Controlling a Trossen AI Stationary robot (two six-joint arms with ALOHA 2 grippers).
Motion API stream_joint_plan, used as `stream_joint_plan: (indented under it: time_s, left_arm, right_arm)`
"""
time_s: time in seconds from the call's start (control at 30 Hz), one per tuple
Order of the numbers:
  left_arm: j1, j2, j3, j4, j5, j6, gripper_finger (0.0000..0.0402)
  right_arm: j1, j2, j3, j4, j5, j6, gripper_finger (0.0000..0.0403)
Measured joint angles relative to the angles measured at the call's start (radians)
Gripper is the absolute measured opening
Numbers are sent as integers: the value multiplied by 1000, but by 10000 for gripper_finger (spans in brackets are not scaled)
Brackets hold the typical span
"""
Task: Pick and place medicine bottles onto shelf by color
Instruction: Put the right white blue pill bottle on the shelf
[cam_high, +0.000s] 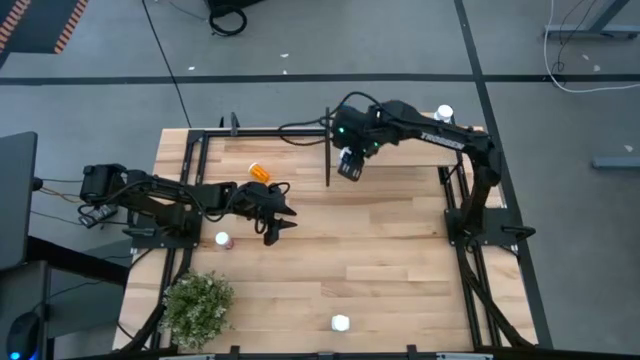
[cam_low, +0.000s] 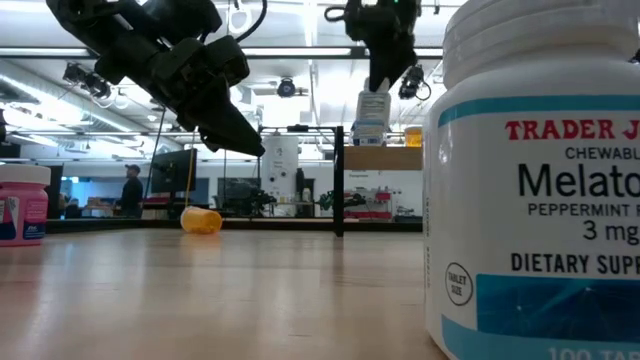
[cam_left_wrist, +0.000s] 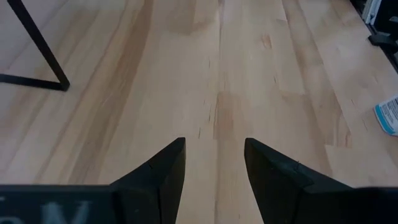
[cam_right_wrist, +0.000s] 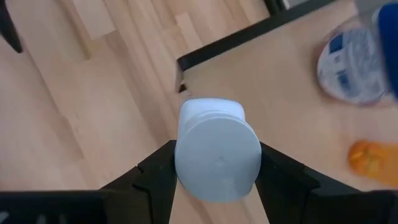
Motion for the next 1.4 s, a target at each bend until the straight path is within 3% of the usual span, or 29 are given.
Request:
stream_joint_plan:
  time_s: [0.13,0.33,0.7,1.4]
  left_arm:
    - [0,0,0,13,-22,5,172]
    - [9,0,1,20,-24,17,172]
    - [10,0,1,19,-24,16,172]
    - [-3,0,1,25,-24,-54,172]
  right_arm:
    - [-60,5,16,-2,-16,-94,196]
    - [-122,5,16,-4,-130,-219,196]
    - [-123,5,16,9,-133,-431,196]
    - [-160,30,14,30,-139,-533,196]
